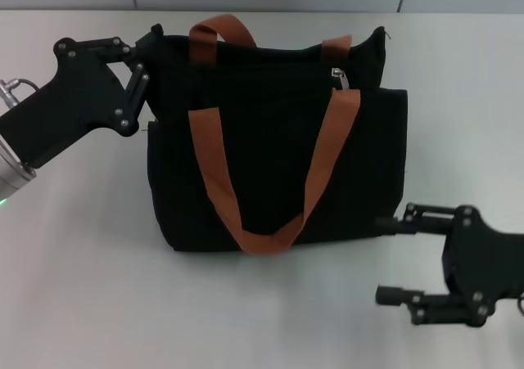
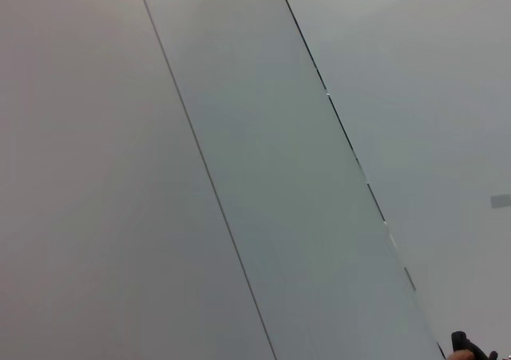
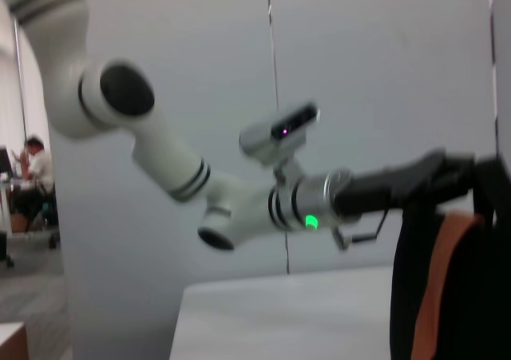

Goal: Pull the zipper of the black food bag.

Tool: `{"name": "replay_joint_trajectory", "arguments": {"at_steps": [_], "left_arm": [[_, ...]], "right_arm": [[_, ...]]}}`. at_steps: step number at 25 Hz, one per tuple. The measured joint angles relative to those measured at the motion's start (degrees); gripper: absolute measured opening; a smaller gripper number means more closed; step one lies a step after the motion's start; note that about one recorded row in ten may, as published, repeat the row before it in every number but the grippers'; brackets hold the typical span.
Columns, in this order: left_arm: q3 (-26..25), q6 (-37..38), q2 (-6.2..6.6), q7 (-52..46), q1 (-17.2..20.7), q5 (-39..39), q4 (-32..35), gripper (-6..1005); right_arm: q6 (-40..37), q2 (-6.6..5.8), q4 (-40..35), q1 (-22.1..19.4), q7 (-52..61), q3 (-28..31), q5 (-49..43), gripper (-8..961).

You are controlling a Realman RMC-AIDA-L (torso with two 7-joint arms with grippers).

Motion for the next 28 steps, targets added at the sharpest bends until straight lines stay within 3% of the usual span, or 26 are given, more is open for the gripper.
{"name": "replay_joint_trajectory", "arguments": {"at_steps": [15,21,23,24,25,26,27,28], "left_arm": [[0.52,-0.65,0.14,-6.43,1.4,-0.15,0.8,42],[0.79,-0.45,0.24,-8.62,1.5,0.0,2.06,232],[2.38,-0.88,0.32,-18.33,2.33,1.67,9.26,311],[2.38,-0.88,0.32,-18.33,2.33,1.67,9.26,350],[2.96,-0.83,0.52,-26.34,3.04,3.75,15.02,390],[3.25,0.3,1.36,-34.45,3.4,7.01,20.55,429],[3.25,0.3,1.36,-34.45,3.4,7.01,20.55,508],[3.54,1.2,2.14,-38.63,3.42,8.89,23.17,587]], "right_arm": [[0.37,0.24,0.41,-0.44,-0.49,0.13,-0.71,717],[0.28,0.23,0.44,-0.71,-0.38,0.13,-0.68,717],[0.48,0.23,0.44,-0.85,-0.37,0.13,-0.58,717],[0.53,0.22,0.44,-0.9,-0.36,0.13,-0.52,717],[0.56,0.23,0.45,-0.93,-0.36,0.16,-0.49,717],[0.61,0.23,0.44,-0.94,-0.36,0.35,-0.47,717],[0.61,0.23,0.44,-0.94,-0.36,0.35,-0.47,717],[0.62,0.23,0.44,-0.94,-0.36,0.48,-0.46,717]]}}
